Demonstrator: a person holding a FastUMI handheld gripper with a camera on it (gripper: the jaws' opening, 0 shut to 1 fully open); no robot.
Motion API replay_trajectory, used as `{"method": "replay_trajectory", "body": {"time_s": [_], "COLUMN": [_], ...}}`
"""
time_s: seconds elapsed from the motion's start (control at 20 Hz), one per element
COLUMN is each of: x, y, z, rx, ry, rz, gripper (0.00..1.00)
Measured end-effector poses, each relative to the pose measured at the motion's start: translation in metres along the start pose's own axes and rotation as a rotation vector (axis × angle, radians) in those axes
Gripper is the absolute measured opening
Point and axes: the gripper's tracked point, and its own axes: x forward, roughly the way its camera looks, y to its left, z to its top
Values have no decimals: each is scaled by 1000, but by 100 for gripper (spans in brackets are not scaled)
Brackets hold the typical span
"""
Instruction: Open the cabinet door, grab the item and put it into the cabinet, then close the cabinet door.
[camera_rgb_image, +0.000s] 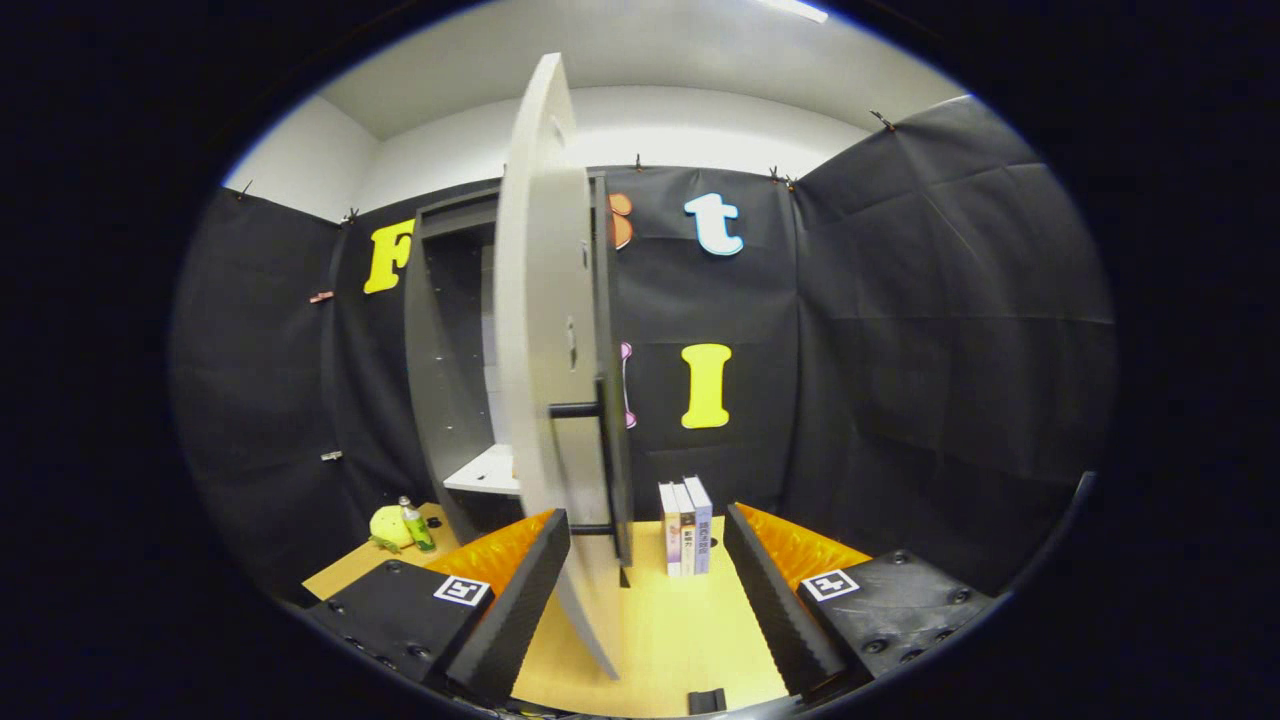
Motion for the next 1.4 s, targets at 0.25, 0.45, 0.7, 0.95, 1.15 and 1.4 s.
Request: {"method": "replay_trajectory", "body": {"time_s": [0.25, 0.45, 0.7, 0.95, 1.15, 1.4], "x": [30, 56, 75, 70, 65, 66], "y": [-34, -37, -35, -21, 22, 91], "z": [2, 1, 7, 7, 0, -7], "rx": [8, -8, 6, -40, -9, -1], "ry": [-6, -4, 1, -10, 6, 18], "rz": [-69, -74, -92, -146, -126, -90], "gripper": [98, 98, 97, 96, 96, 96]}}
